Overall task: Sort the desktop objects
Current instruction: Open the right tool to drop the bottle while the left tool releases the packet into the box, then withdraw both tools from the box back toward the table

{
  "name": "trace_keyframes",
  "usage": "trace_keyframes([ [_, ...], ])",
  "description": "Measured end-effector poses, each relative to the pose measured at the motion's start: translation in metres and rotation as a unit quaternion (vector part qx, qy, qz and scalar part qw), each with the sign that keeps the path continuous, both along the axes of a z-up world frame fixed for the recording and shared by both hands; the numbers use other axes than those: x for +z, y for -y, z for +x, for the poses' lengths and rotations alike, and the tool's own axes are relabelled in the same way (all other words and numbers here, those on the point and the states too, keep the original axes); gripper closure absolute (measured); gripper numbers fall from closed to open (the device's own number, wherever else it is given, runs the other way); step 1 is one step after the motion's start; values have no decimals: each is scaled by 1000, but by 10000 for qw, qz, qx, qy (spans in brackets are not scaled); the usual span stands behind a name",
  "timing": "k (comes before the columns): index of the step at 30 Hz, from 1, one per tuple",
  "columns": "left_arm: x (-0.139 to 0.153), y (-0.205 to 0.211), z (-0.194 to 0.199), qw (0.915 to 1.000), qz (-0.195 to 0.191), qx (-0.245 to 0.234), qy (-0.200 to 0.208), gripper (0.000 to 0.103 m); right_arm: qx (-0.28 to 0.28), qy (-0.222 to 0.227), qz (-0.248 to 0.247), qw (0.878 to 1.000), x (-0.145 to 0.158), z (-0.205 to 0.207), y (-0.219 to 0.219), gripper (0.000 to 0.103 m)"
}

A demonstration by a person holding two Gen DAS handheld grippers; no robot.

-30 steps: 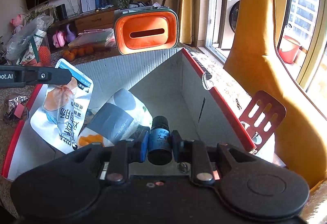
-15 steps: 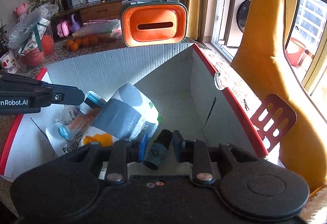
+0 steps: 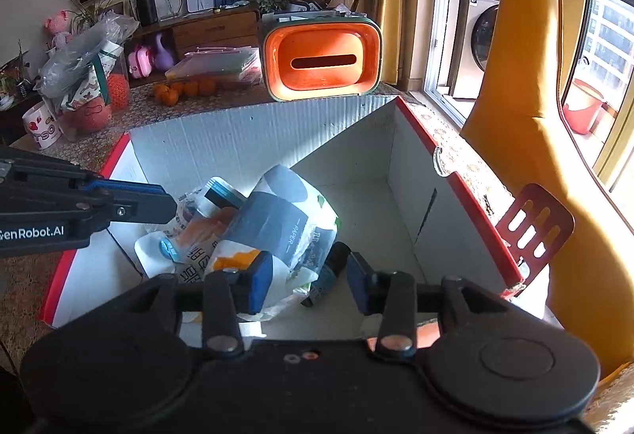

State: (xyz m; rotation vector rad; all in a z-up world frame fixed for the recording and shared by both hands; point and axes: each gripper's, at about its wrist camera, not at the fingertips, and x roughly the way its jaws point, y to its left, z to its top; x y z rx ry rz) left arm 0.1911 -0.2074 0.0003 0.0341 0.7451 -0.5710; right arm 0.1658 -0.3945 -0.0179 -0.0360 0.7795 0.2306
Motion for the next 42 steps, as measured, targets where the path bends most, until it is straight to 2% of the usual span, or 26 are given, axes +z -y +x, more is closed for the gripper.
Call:
trace_keyframes([
  [14,16,-7,-34,9994,223,-60,257,91,113,207,128,9996,18,-23,-11,52],
  [16,18,-9,-38,9993,230,-60,284,91,103,235,153,9996,21,-27,-12,48],
  [18,20,-10,-41,9993,236,-48,290,87,92,282,184,9994,23,-31,-14,39],
  [21,21,-14,-46,9993,212,-47,316,73,73,375,192,9991,27,-36,-16,37],
  [23,22,-15,-50,9991,237,-34,361,56,71,406,208,9989,29,-39,-17,37],
  [24,23,-16,-53,9990,223,-31,384,52,76,413,216,9989,30,-41,-17,37],
  [29,27,-22,-62,9989,200,3,423,47,83,452,229,9987,34,-50,-21,35],
  [32,29,-29,-69,9989,141,63,443,40,73,506,236,9984,38,-57,-24,29],
  [35,32,-37,-76,9989,86,126,447,37,83,550,261,9981,42,-62,-27,28],
  [39,35,-53,-85,9985,8,292,469,24,161,695,216,9972,49,-72,-36,16],
  [42,38,-68,-92,9979,2,429,495,20,224,779,217,9965,53,-78,-44,14],
])
